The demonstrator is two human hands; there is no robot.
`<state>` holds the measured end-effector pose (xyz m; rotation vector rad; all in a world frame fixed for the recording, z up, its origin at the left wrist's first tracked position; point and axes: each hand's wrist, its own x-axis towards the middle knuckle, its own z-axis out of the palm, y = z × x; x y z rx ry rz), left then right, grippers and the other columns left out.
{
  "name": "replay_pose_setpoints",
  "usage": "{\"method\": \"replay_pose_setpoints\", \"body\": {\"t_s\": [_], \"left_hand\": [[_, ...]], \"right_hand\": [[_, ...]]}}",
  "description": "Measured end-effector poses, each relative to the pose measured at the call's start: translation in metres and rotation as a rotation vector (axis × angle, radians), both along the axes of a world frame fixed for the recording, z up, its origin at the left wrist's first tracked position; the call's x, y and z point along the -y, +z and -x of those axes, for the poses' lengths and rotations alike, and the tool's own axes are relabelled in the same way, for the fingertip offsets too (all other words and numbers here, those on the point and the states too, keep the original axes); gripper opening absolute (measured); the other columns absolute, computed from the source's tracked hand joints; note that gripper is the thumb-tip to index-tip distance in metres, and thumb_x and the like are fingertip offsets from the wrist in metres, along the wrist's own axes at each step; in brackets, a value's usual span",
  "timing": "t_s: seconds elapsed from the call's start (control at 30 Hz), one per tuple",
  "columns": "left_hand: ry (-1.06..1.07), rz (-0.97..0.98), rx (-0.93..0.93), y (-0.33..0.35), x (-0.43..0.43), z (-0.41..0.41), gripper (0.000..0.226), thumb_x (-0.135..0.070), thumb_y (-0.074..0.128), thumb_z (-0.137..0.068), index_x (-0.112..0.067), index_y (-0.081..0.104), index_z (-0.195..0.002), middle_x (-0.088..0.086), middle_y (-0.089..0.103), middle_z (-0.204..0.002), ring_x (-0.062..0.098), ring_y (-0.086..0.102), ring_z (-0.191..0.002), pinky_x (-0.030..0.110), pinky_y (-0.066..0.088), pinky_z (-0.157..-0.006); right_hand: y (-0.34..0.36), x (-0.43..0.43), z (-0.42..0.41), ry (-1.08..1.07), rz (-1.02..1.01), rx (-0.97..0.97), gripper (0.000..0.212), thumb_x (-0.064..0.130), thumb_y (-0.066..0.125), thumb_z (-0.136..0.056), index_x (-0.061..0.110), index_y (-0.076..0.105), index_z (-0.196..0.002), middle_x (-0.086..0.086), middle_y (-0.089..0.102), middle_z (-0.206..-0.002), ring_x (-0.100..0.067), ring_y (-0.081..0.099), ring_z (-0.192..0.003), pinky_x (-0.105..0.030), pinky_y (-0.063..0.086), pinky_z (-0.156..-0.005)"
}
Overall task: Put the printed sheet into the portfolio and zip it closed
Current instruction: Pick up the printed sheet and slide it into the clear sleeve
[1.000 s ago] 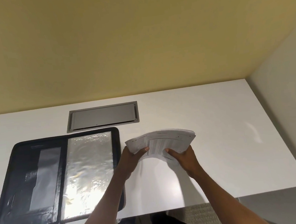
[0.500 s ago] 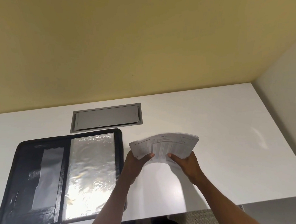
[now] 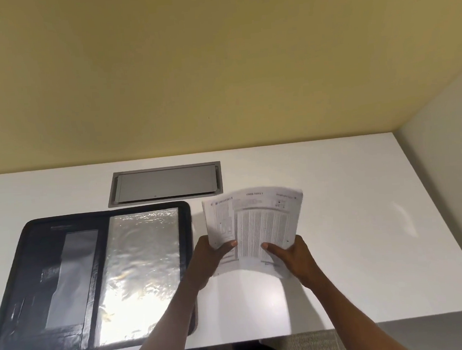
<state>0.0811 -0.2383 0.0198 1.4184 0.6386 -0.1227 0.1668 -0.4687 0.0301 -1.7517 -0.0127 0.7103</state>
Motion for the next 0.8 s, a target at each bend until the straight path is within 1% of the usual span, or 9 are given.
{"method": "replay_pose_setpoints", "body": {"t_s": [0.07, 0.13, 0.3, 0.4, 0.5, 0.57, 0.67, 0.73, 0.8], "left_hand": [[-0.059, 0.055, 0.031, 0.006, -0.012, 0.003, 0.030, -0.021, 0.076, -0.094, -0.013, 0.074, -0.122, 0.005, 0.077, -0.121, 0.027, 0.072, -0.116, 0.047, 0.055, -0.103], [-0.085, 0.089, 0.043, 0.011, -0.022, 0.010, 0.033, -0.024, 0.073, -0.097, -0.012, 0.072, -0.128, 0.009, 0.074, -0.128, 0.031, 0.070, -0.120, 0.055, 0.050, -0.108], [-0.080, 0.170, 0.066, 0.021, -0.047, 0.030, 0.031, -0.016, 0.064, -0.103, -0.011, 0.069, -0.133, 0.013, 0.070, -0.135, 0.034, 0.066, -0.126, 0.055, 0.046, -0.112], [-0.077, 0.235, 0.068, 0.025, -0.068, 0.045, 0.034, -0.014, 0.063, -0.103, -0.006, 0.066, -0.136, 0.016, 0.068, -0.136, 0.037, 0.066, -0.126, 0.056, 0.047, -0.112], [-0.042, 0.247, 0.060, 0.022, -0.095, 0.060, 0.037, -0.014, 0.066, -0.101, -0.006, 0.066, -0.136, 0.017, 0.068, -0.136, 0.036, 0.066, -0.127, 0.052, 0.049, -0.109], [0.011, 0.231, 0.052, 0.019, -0.119, 0.065, 0.034, -0.012, 0.069, -0.098, -0.007, 0.070, -0.131, 0.019, 0.072, -0.129, 0.040, 0.070, -0.119, 0.055, 0.054, -0.103], [0.150, 0.068, -0.013, 0.008, -0.168, 0.064, 0.022, -0.004, 0.072, -0.094, -0.011, 0.077, -0.114, 0.018, 0.079, -0.108, 0.040, 0.076, -0.099, 0.057, 0.059, -0.092], [0.186, -0.258, -0.076, -0.008, -0.209, 0.062, 0.021, -0.004, 0.075, -0.091, -0.016, 0.078, -0.108, 0.009, 0.081, -0.102, 0.034, 0.077, -0.097, 0.056, 0.060, -0.092], [0.108, -0.676, -0.143, -0.028, -0.254, 0.057, 0.026, -0.010, 0.078, -0.089, -0.015, 0.076, -0.115, 0.007, 0.079, -0.111, 0.028, 0.074, -0.105, 0.047, 0.058, -0.097]], "right_hand": [[0.009, -0.002, -0.006, 0.077, 0.008, -0.006, 0.044, 0.033, 0.083, -0.084, 0.016, 0.072, -0.123, 0.007, 0.078, -0.111, -0.010, 0.074, -0.103, -0.038, 0.059, -0.096], [0.017, -0.006, -0.008, 0.136, -0.016, -0.036, 0.043, 0.027, 0.081, -0.086, 0.016, 0.070, -0.126, 0.008, 0.077, -0.115, -0.009, 0.073, -0.106, -0.030, 0.058, -0.096], [0.031, -0.027, -0.006, 0.184, -0.136, -0.095, 0.029, 0.016, 0.071, -0.094, 0.011, 0.072, -0.123, -0.003, 0.076, -0.121, -0.022, 0.072, -0.112, -0.036, 0.057, -0.097], [0.036, -0.050, 0.000, 0.225, -0.137, -0.077, 0.026, 0.015, 0.070, -0.095, 0.010, 0.074, -0.120, -0.005, 0.076, -0.118, -0.023, 0.073, -0.111, -0.036, 0.057, -0.096], [0.033, -0.077, 0.009, 0.237, -0.088, -0.049, 0.021, 0.018, 0.071, -0.095, 0.011, 0.076, -0.114, -0.004, 0.078, -0.113, -0.023, 0.074, -0.106, -0.038, 0.057, -0.094], [0.030, -0.094, 0.014, 0.223, -0.050, -0.028, 0.017, 0.019, 0.072, -0.094, 0.013, 0.078, -0.109, -0.001, 0.079, -0.108, -0.019, 0.075, -0.101, -0.036, 0.057, -0.090], [0.029, -0.116, 0.021, 0.189, -0.044, -0.021, 0.020, 0.017, 0.072, -0.094, 0.014, 0.077, -0.113, 0.003, 0.079, -0.110, -0.015, 0.075, -0.103, -0.030, 0.058, -0.090], [0.030, -0.129, 0.024, 0.171, -0.038, -0.014, 0.020, 0.015, 0.071, -0.094, 0.014, 0.077, -0.113, 0.006, 0.079, -0.109, -0.014, 0.075, -0.101, -0.023, 0.058, -0.085], [0.030, -0.142, 0.025, 0.157, -0.020, -0.001, 0.016, 0.015, 0.071, -0.094, 0.015, 0.077, -0.109, 0.007, 0.080, -0.104, -0.014, 0.076, -0.095, -0.020, 0.057, -0.078]]}}
